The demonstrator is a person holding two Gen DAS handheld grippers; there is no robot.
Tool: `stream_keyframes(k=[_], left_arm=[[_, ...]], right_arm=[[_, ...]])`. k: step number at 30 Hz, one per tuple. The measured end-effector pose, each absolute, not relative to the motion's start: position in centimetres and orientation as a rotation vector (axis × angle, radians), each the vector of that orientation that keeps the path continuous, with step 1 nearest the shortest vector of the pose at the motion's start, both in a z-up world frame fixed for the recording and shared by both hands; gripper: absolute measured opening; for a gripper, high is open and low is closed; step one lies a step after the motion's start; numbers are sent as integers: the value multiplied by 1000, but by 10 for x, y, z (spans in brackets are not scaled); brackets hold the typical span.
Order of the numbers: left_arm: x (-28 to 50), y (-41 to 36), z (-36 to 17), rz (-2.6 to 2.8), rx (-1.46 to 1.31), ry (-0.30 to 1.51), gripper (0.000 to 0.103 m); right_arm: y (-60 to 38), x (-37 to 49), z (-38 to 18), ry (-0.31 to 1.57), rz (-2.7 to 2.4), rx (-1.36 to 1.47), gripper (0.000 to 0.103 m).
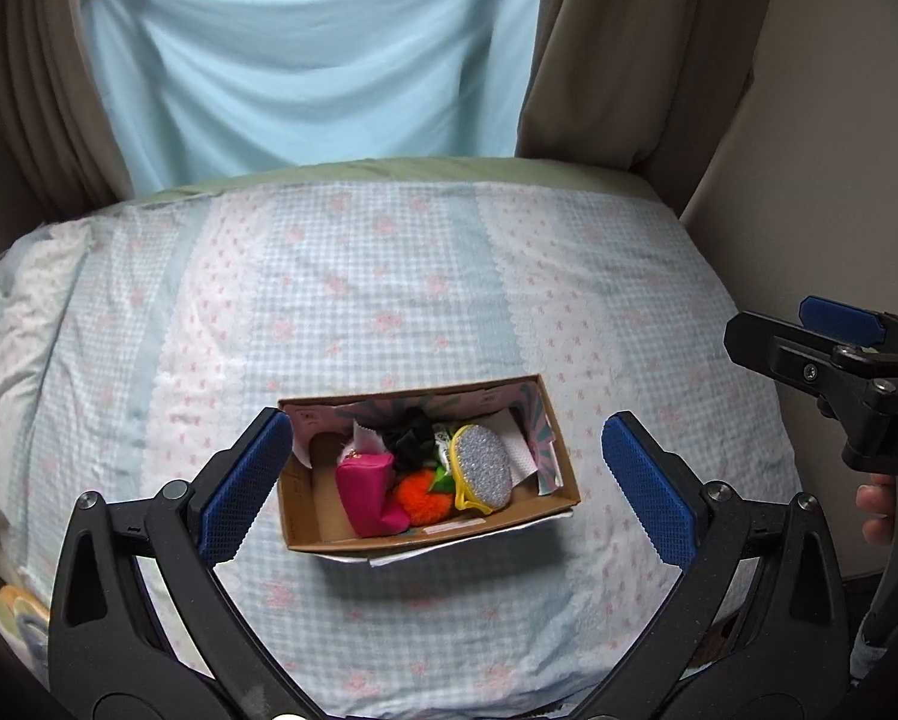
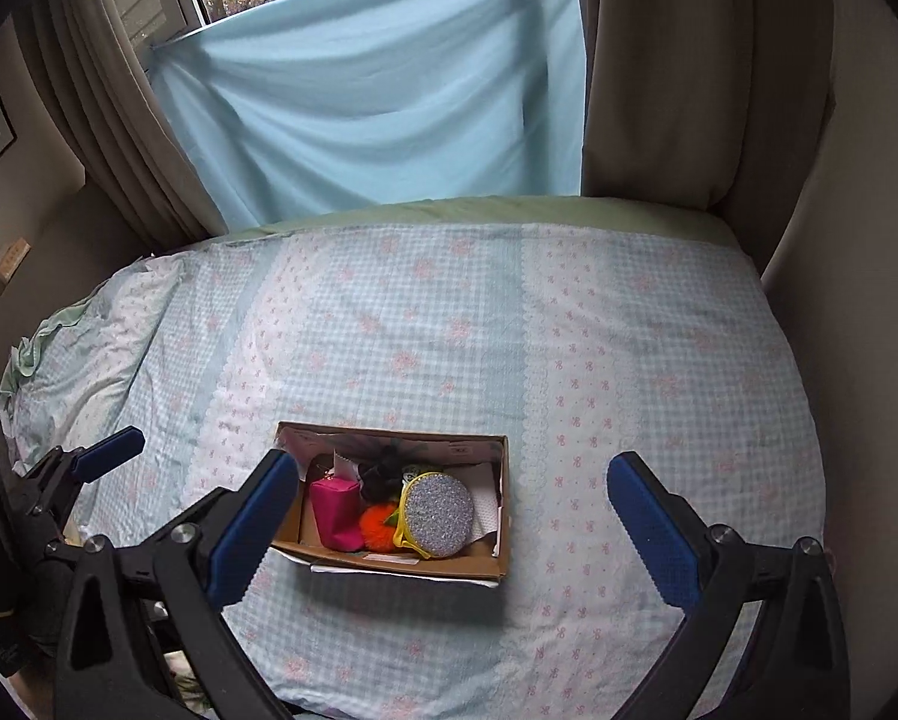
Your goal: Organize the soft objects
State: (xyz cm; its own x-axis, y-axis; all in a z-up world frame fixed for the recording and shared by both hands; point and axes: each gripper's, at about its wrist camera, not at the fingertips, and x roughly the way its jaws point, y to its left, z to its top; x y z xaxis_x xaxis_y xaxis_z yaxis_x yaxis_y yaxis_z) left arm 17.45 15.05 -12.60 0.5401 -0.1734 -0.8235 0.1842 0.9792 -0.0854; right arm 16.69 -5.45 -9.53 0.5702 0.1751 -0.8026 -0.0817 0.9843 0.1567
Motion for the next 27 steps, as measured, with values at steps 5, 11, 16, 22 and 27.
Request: stream_keyframes(k=[5, 11, 16, 22, 27], left_arm=[[146, 128, -69, -202, 8, 836, 103], [105, 112, -11, -174, 24, 648, 103], [75, 101, 10, -144, 24, 556, 103], [56, 85, 16, -143, 31, 512, 103], [53, 75, 13, -154, 35, 509, 103]], right_arm=[[-82, 131, -58, 840, 114, 75, 103], [-111, 88, -24, 710, 60, 20, 103], [-125, 61, -11, 639, 29, 24, 103], [-137, 53, -10, 612, 7, 36, 103], [-144, 50, -9, 602, -6, 47, 103]])
